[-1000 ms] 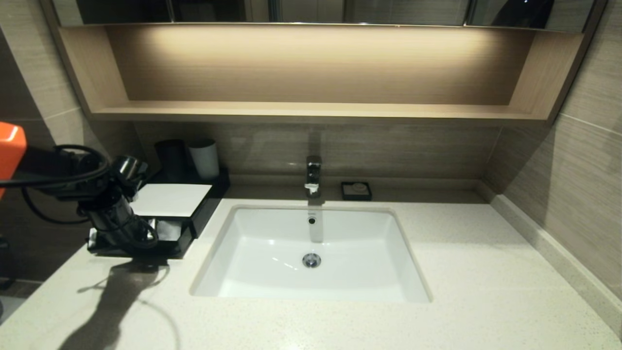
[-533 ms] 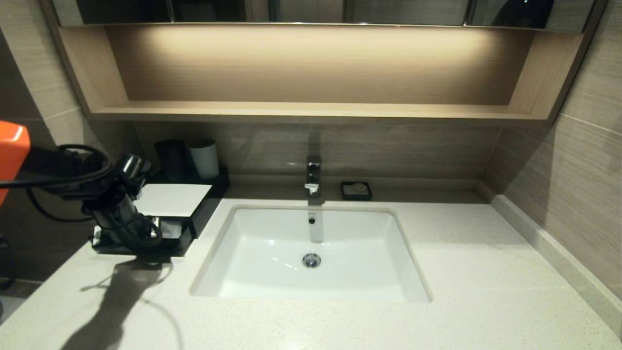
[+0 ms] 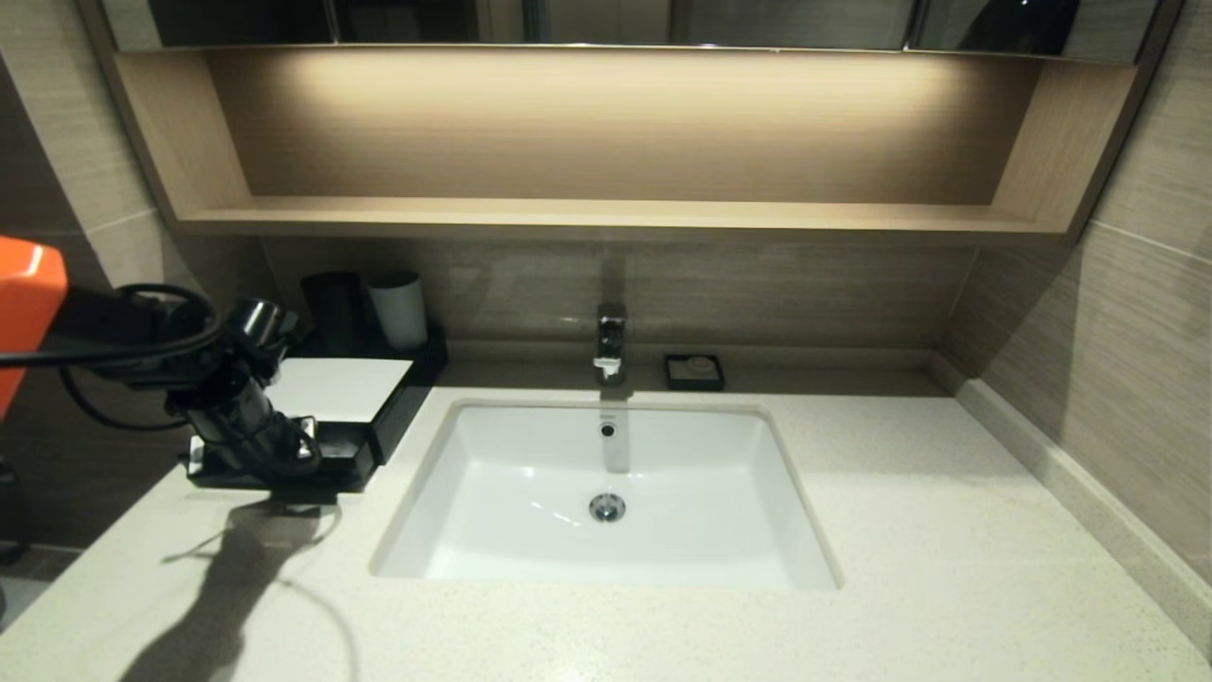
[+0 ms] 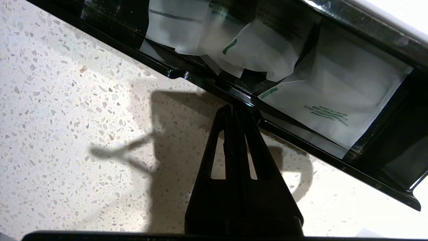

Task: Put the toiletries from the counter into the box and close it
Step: Close the drawer

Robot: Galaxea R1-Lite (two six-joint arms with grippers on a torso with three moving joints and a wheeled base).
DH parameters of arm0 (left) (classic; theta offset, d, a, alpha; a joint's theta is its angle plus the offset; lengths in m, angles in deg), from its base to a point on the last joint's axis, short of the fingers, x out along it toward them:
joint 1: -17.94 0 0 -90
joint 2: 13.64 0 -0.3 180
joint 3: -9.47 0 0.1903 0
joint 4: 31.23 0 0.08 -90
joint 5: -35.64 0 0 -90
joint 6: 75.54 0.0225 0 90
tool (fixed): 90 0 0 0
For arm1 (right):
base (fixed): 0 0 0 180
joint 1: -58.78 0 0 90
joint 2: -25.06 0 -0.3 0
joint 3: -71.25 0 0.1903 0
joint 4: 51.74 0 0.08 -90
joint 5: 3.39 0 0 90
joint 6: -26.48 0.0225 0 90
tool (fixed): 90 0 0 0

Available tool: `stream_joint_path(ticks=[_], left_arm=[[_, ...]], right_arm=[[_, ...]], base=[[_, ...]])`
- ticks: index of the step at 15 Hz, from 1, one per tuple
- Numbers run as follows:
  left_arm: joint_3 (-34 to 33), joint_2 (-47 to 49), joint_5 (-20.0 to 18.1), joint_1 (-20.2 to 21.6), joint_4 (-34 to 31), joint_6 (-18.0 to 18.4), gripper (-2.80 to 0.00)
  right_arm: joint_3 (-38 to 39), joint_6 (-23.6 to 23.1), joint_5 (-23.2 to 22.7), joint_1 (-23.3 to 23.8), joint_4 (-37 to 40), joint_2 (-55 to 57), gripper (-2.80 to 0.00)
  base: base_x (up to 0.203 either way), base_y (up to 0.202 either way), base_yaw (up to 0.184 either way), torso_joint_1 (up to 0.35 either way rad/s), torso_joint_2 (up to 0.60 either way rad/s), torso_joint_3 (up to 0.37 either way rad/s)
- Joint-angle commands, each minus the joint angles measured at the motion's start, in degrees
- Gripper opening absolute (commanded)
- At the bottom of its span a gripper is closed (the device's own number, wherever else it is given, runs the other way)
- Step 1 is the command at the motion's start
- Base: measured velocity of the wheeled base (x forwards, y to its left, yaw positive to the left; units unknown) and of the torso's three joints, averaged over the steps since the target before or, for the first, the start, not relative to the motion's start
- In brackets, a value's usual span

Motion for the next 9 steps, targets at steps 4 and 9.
stream_joint_path(ticks=[4, 9], left_arm=[[0.0, 0.8, 0.1, 0.0, 1.3, -0.1, -2.80], [0.0, 1.4, 0.1, 0.0, 3.2, -0.1, -2.80]], right_arm=[[0.1, 0.0, 0.0, 0.0, 0.0, -0.1, -2.80], [0.1, 0.0, 0.0, 0.0, 0.0, -0.1, -2.80]], base=[[0.000, 0.000, 0.000, 0.000, 0.00, 0.000], [0.000, 0.000, 0.000, 0.000, 0.00, 0.000]])
